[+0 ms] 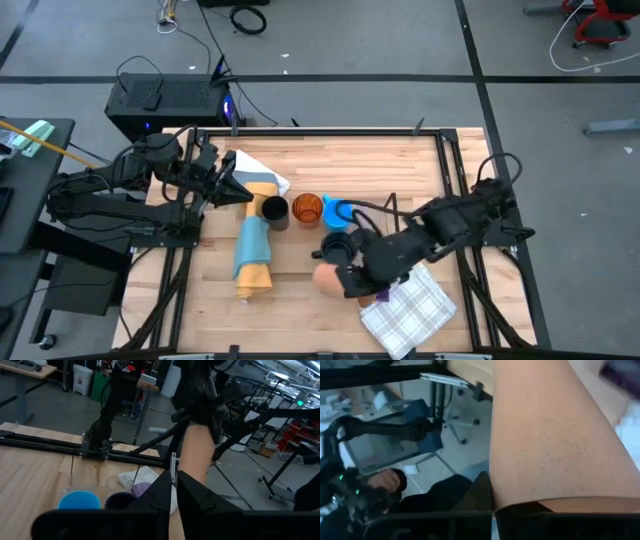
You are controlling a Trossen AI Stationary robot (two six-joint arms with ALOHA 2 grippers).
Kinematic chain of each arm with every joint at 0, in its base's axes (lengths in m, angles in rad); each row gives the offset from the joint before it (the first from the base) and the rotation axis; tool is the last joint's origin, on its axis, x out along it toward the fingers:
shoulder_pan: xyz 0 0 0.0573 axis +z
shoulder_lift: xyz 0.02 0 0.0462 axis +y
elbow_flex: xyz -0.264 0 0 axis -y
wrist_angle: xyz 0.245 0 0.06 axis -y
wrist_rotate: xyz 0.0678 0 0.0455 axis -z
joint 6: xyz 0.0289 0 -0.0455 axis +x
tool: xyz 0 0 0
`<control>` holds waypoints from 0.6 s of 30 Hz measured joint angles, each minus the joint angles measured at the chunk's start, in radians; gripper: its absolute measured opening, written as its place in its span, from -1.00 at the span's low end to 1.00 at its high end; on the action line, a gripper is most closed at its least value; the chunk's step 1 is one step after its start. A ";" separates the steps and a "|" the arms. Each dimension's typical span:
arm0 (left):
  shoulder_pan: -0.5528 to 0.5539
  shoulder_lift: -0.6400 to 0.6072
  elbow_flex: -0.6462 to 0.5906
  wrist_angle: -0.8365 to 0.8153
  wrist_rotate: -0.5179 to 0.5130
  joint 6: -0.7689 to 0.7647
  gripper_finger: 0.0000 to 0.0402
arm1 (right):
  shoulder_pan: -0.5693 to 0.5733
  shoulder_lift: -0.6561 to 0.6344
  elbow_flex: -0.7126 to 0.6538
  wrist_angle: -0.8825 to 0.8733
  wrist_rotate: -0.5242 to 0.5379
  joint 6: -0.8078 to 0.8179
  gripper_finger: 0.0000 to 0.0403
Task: Stack small to large cups/mugs on shelf
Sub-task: Put the light orange cup on the shelf
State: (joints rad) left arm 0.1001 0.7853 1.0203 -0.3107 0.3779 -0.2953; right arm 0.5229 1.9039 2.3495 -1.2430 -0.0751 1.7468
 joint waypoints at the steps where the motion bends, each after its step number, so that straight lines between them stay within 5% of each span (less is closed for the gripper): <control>1: 0.000 0.000 0.000 -0.001 0.000 0.015 -0.83 | -0.006 0.013 0.000 0.010 -0.022 0.031 -0.99; 9: 0.000 0.000 0.000 -0.016 0.000 0.030 -0.87 | -0.128 0.107 0.000 0.242 -0.229 0.143 -0.99; 18: 0.000 0.000 0.000 -0.132 0.001 0.075 -0.81 | -0.255 0.155 0.001 0.152 -0.311 0.052 -0.99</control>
State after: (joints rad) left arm 0.0998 0.7851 1.0203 -0.4427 0.3788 -0.2206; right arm 0.2682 2.0585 2.3501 -1.0906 -0.3859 1.7983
